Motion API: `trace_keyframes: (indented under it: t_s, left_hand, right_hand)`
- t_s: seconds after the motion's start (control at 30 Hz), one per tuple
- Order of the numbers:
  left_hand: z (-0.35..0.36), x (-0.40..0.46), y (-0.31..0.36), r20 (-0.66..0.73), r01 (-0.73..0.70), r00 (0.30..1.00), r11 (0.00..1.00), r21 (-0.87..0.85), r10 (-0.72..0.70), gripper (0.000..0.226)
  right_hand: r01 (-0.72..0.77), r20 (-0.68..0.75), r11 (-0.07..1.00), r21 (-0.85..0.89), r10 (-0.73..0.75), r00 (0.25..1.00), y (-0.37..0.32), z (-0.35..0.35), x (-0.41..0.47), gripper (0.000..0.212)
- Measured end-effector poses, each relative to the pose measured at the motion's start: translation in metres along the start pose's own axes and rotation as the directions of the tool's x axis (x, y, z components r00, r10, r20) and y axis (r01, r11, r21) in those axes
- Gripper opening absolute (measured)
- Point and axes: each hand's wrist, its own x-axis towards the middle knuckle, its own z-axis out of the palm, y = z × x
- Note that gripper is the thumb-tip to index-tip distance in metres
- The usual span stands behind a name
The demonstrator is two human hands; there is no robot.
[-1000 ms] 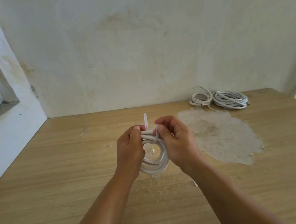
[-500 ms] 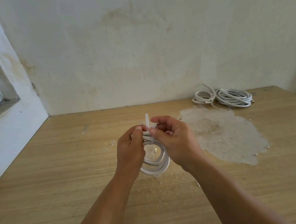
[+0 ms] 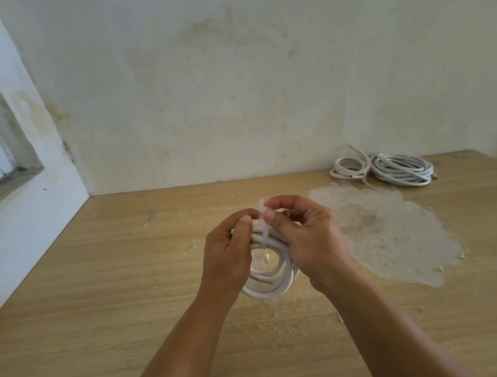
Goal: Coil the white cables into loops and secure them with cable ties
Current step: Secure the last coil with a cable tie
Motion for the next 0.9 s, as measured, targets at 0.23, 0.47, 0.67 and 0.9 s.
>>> trace_keyframes:
  t_s: [0.23,0.47,0.67,0.9]
  left_hand:
    - [0.0004,0.0003,-0.0044,-0.038,-0.016,0.999,0.999,0.041,0.018,0.030]
    - [-0.0023,-0.0003,-0.0016,-0.017,-0.118,0.992,0.983,0.141,0.122,0.031]
    - [-0.0045,-0.0001,-0.0046,-0.018,-0.158,0.986,0.969,0.191,0.165,0.035]
    - [-0.0064,0.0002,-0.0078,0.067,-0.303,0.953,0.917,0.260,0.296,0.029]
  right_hand:
    - [-0.038,0.000,0.995,0.088,0.038,0.999,-0.0029,0.0000,0.0006,0.010]
    - [-0.056,-0.002,0.989,0.134,0.056,0.998,-0.0029,-0.0004,-0.0003,0.011]
    - [-0.070,-0.006,0.987,0.147,0.072,0.997,-0.0005,-0.0007,-0.0012,0.009]
    - [-0.136,0.052,0.989,0.059,0.133,0.990,-0.0006,-0.0053,0.0025,0.005]
